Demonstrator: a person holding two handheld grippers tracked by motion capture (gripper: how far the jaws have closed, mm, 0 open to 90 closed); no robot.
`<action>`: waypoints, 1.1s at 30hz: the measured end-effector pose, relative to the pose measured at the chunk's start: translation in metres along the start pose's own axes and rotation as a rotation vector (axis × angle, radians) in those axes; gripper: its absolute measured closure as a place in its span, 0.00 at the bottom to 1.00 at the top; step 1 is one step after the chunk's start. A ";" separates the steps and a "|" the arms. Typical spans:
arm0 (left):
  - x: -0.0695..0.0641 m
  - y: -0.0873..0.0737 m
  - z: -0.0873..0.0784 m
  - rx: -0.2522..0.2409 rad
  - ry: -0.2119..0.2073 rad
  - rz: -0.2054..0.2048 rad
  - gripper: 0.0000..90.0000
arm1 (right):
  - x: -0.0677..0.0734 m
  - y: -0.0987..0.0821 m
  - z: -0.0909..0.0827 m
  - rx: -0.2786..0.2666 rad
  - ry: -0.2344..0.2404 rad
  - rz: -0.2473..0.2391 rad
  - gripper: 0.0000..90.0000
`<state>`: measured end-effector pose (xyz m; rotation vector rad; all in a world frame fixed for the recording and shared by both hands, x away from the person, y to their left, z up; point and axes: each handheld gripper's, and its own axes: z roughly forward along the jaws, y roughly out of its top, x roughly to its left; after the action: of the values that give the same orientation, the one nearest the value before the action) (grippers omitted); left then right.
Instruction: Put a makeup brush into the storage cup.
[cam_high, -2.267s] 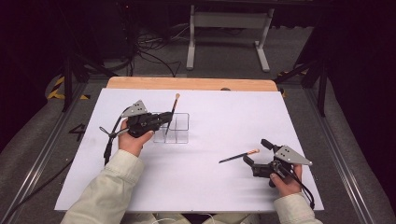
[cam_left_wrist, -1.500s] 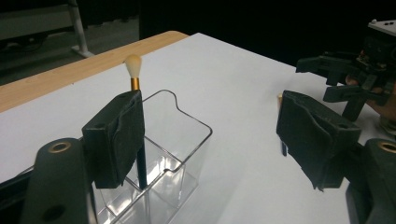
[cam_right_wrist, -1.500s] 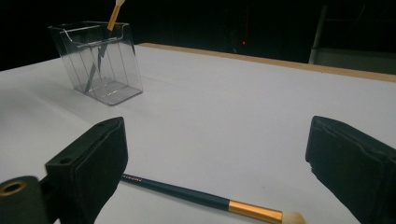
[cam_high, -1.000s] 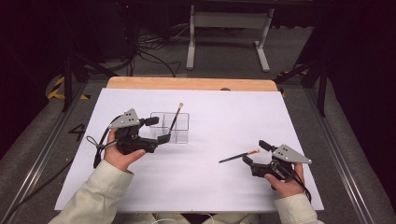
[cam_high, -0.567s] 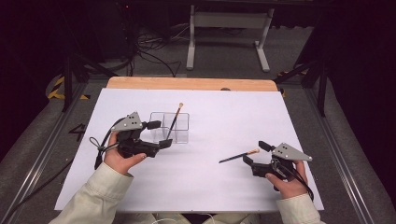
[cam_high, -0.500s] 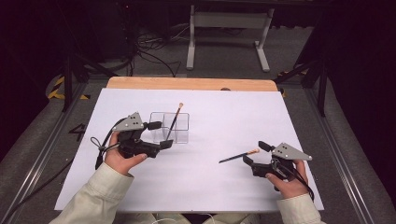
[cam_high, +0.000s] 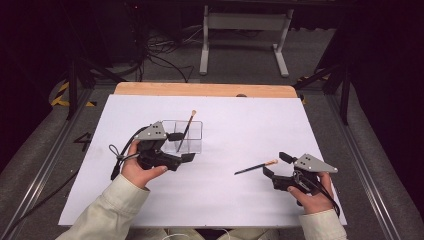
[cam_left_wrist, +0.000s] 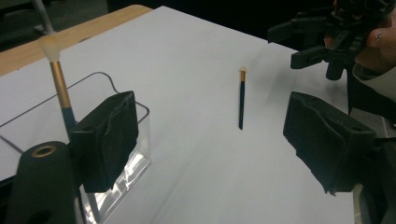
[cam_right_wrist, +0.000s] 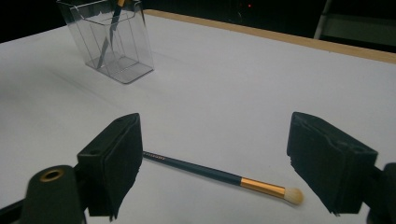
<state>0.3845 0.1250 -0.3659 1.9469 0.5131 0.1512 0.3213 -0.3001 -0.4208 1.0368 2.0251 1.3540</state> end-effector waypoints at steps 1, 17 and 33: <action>0.000 0.000 0.001 -0.001 -0.007 -0.005 0.21 | 0.000 0.000 -0.001 0.001 -0.003 0.001 0.22; -0.001 0.003 0.005 0.008 -0.006 0.005 0.21 | -0.004 0.005 -0.002 0.086 -0.012 0.053 0.26; 0.002 -0.004 0.001 0.049 0.020 0.012 0.20 | -0.007 0.031 0.009 0.277 -0.075 0.091 0.21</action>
<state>0.3858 0.1267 -0.3700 1.9987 0.5224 0.1676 0.3420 -0.2940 -0.3959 1.2937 2.1738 1.0785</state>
